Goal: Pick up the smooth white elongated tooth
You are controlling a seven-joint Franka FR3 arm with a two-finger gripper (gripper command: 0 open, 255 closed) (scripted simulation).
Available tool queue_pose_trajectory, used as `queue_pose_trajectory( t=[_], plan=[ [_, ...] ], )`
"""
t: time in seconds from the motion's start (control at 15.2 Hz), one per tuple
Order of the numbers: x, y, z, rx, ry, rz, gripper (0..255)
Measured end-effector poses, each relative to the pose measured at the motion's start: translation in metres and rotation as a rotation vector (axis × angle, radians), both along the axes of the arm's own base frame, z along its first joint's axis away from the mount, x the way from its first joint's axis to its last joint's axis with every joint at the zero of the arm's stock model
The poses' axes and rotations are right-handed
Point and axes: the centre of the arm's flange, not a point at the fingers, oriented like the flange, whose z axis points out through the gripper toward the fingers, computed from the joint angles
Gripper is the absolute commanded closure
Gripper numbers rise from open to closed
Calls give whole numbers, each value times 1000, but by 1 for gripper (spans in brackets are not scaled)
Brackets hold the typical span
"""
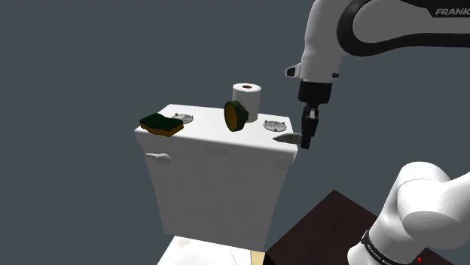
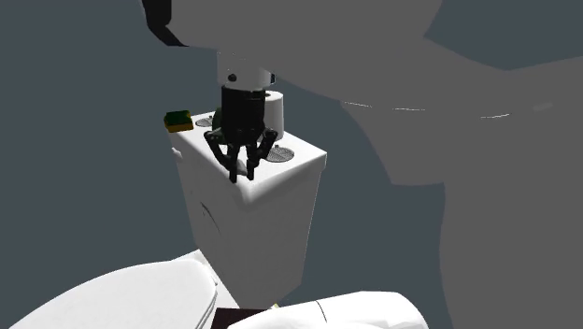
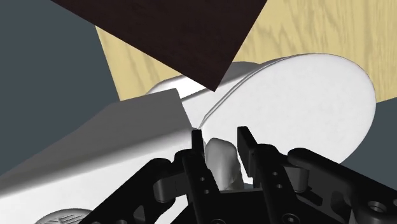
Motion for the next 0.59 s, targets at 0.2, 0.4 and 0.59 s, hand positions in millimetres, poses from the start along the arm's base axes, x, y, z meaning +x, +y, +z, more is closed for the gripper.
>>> queue_pose_trajectory(
  t=[0.2,0.4,0.59],
  plan=[
    [0,1,17,0,0,0,255],
    [1,1,31,1,0,0,255],
    [1,1,45,1,0,0,255]
  ],
)
